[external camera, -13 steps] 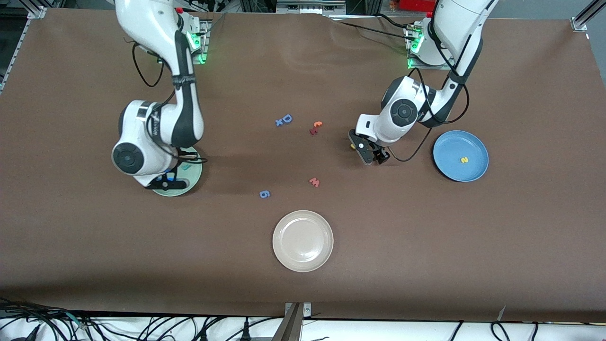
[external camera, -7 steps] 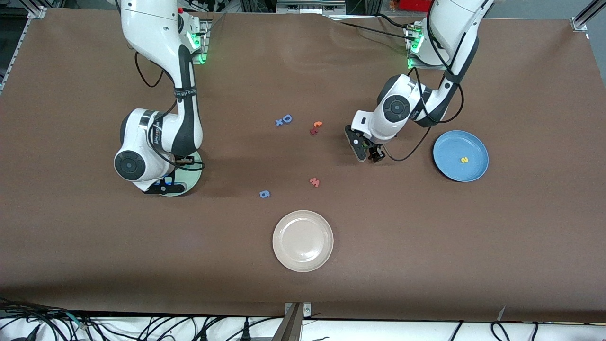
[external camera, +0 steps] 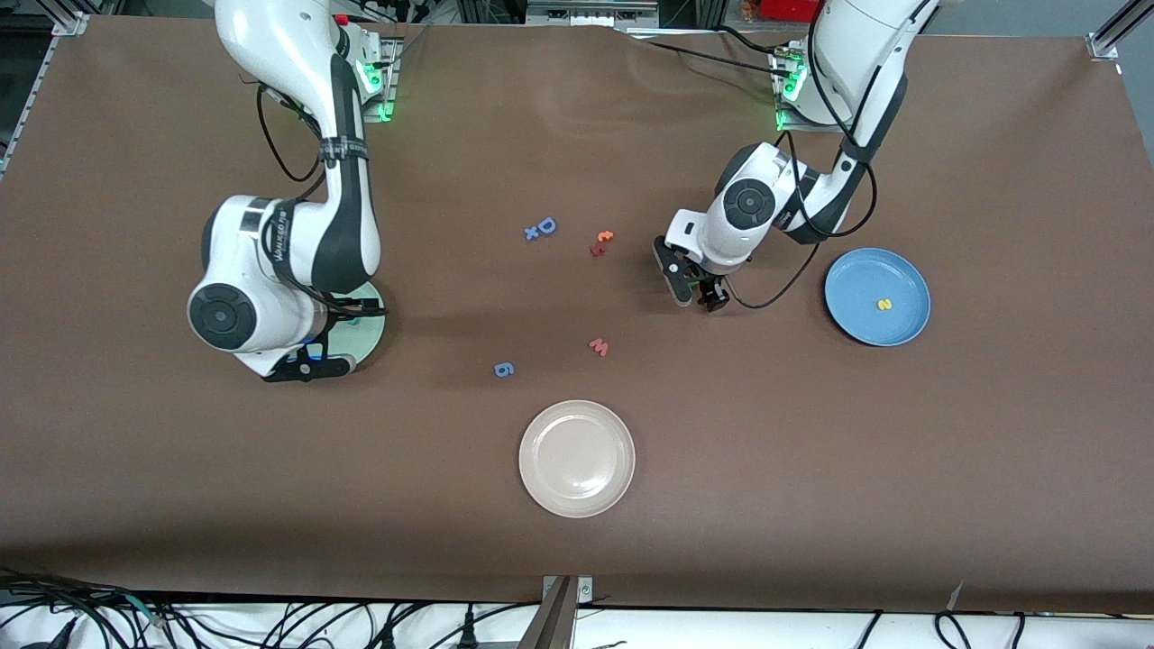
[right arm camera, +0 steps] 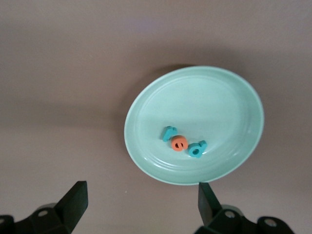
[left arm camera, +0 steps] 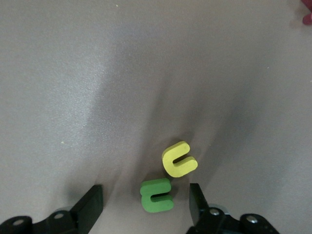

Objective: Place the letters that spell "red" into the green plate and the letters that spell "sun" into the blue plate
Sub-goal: 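Place the green u on the blue plate while the right gripper returns to rest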

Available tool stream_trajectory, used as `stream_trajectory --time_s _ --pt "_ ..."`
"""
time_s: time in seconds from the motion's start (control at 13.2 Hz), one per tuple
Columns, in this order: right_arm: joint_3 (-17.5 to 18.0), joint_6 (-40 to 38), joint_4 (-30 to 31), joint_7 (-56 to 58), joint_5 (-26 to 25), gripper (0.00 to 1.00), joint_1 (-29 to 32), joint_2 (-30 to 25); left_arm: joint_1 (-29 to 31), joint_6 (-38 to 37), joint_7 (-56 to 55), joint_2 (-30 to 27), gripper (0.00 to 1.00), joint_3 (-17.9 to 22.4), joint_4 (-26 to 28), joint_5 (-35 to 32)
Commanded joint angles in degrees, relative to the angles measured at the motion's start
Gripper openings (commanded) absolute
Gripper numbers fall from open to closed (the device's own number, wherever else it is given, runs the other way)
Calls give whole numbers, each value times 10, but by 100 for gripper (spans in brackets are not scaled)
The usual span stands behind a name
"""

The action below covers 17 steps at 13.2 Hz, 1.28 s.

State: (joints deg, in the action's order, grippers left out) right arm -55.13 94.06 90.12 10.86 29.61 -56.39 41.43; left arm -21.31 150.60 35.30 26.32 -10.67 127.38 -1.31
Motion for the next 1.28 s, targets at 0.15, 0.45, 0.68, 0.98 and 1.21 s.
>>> stream_trajectory --time_s 0.15,0.45,0.68,0.98,1.21 --pt "18 -87 -79 -22 1 100 7 -43 -5 14 6 8 52 4 0 -17" --pt "273 -81 -39 -81 -143 100 174 -143 2 12 3 1 32 7 0 -20" --pt "432 -34 12 -104 -231 100 330 -203 21 8 8 -15 27 9 -2 -20" --pt "482 -21 52 -100 -262 100 442 -352 90 -30 71 -59 21 23 -5 -21" --pt "517 -37 79 -97 -280 100 512 -412 141 -74 101 -89 23 55 -6 -14"
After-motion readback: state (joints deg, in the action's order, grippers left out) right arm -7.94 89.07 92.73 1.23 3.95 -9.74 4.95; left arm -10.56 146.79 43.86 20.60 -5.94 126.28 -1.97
